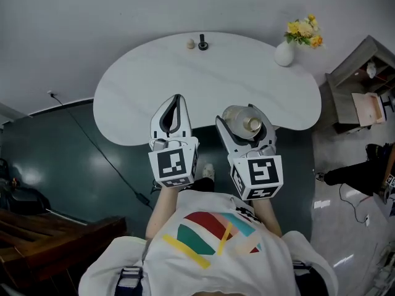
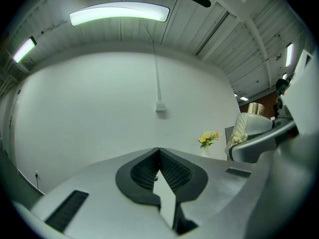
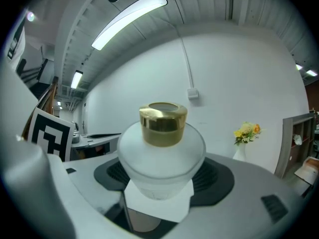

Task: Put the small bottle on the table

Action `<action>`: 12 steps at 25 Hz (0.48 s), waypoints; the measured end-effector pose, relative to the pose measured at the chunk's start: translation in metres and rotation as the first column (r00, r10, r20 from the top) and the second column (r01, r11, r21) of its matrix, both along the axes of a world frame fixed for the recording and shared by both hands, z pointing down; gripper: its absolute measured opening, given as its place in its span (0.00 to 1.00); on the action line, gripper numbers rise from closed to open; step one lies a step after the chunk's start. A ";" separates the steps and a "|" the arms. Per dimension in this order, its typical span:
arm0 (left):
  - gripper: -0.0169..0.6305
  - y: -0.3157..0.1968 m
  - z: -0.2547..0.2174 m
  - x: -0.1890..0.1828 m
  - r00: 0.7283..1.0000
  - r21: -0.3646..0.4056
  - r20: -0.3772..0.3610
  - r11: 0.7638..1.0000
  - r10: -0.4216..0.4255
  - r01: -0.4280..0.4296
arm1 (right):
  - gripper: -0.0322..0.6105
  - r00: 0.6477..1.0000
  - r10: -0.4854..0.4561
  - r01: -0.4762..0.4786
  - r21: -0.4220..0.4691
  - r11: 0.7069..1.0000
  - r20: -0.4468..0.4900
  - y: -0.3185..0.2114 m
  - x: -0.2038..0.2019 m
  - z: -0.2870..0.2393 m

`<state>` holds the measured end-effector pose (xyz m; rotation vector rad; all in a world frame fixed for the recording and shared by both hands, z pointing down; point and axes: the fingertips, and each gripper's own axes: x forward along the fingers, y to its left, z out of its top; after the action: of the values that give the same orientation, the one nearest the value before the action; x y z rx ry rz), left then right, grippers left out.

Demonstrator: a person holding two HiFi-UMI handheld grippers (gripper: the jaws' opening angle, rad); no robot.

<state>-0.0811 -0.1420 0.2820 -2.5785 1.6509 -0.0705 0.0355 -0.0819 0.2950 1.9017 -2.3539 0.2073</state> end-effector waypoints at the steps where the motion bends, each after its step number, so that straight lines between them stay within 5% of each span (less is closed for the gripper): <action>1: 0.05 -0.012 0.000 -0.001 1.000 -0.001 -0.001 1.000 0.003 -0.003 | 0.58 1.000 0.000 0.000 -0.002 1.000 0.001 -0.012 -0.001 0.000; 12: 0.05 -0.112 0.009 -0.002 1.000 -0.014 -0.012 1.000 0.027 -0.027 | 0.58 1.000 -0.016 0.015 -0.034 0.999 -0.020 -0.109 -0.017 0.010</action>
<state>-0.0833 -0.2538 0.2908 -2.6160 1.6255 -0.0661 0.0184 -0.1911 0.3050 1.8609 -2.3360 0.2241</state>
